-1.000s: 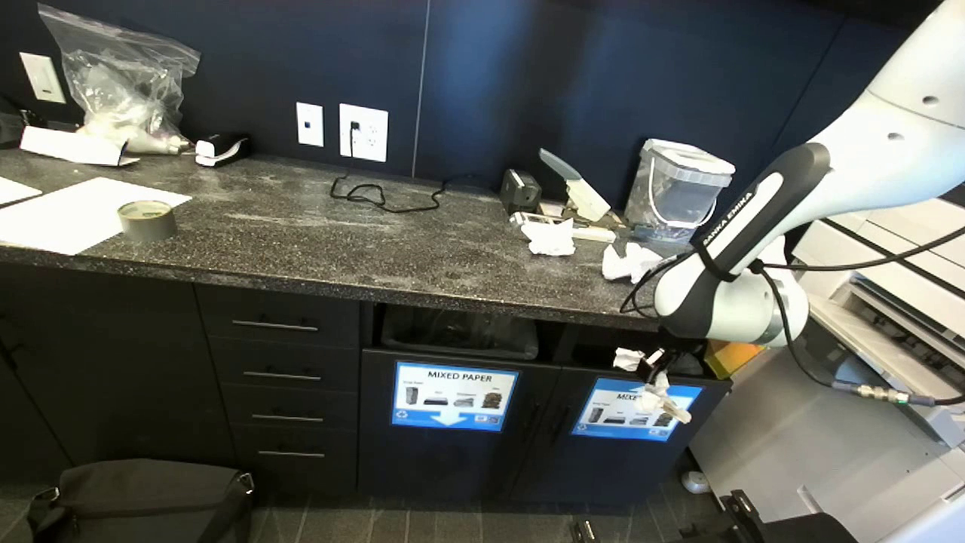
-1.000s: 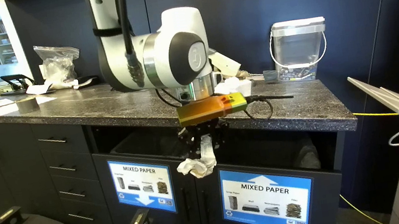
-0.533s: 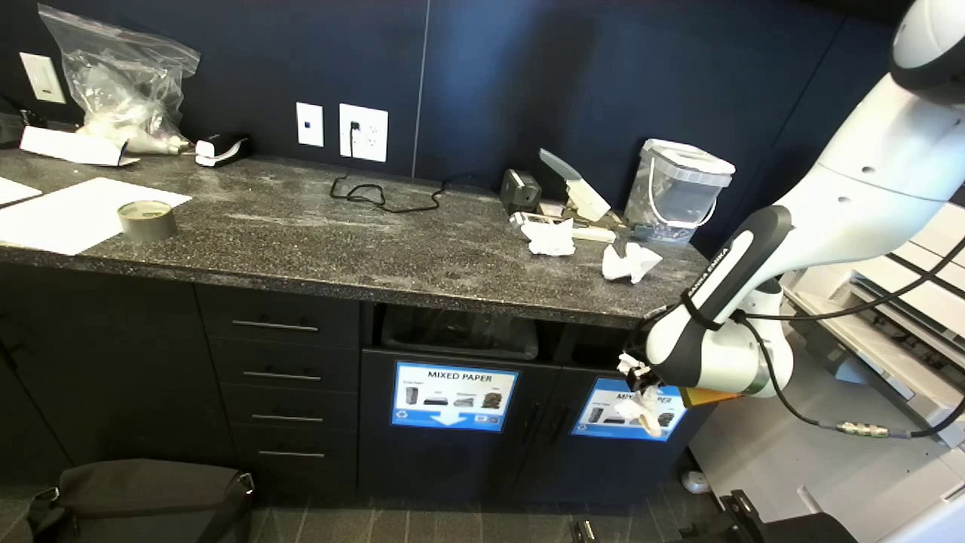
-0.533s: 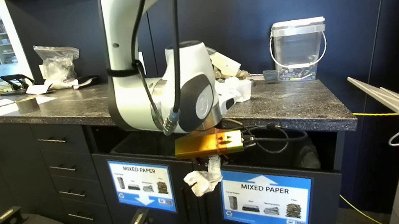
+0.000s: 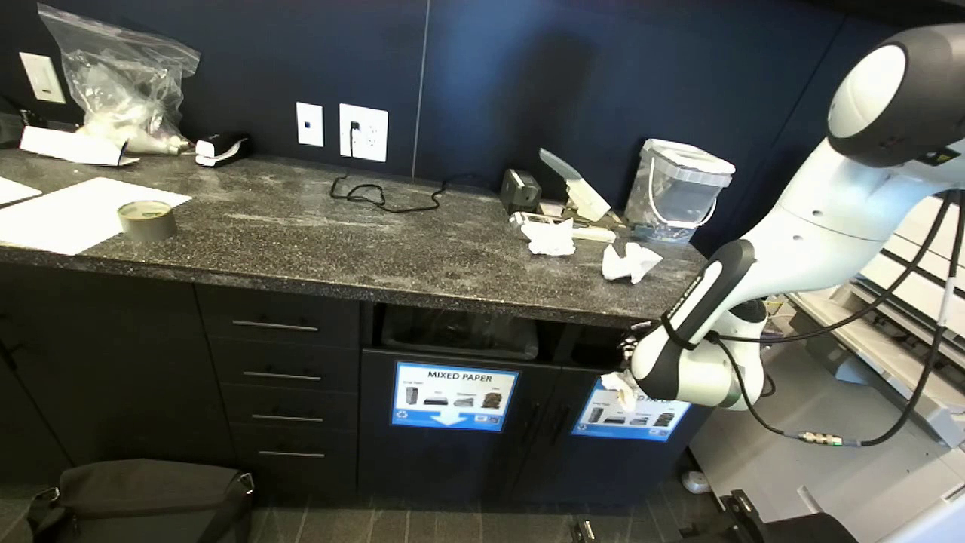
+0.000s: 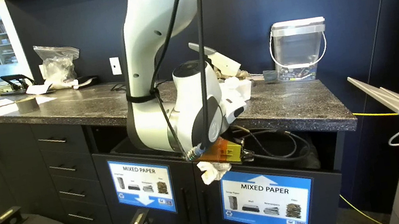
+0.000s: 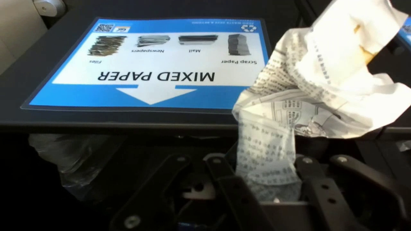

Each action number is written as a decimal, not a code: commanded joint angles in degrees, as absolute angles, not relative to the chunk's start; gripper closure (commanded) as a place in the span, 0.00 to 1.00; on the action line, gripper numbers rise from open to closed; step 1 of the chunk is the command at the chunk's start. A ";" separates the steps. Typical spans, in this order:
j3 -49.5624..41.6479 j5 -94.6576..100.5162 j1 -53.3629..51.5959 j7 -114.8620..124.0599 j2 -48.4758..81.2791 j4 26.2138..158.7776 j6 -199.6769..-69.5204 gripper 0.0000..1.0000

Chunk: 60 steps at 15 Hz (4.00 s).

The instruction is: Remove all the paper trash from the base top and put them in the mixed paper bin on the right

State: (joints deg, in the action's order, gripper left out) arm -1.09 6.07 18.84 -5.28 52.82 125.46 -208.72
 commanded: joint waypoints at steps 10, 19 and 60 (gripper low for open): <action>-0.63 3.35 19.43 5.86 69.87 106.10 -221.14 0.95; 0.94 0.93 20.19 11.22 78.92 93.59 -223.69 0.95; -1.69 14.96 16.17 2.37 60.15 114.48 -213.12 0.00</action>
State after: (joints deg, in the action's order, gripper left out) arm -3.68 6.25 13.40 2.82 71.22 103.32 -218.31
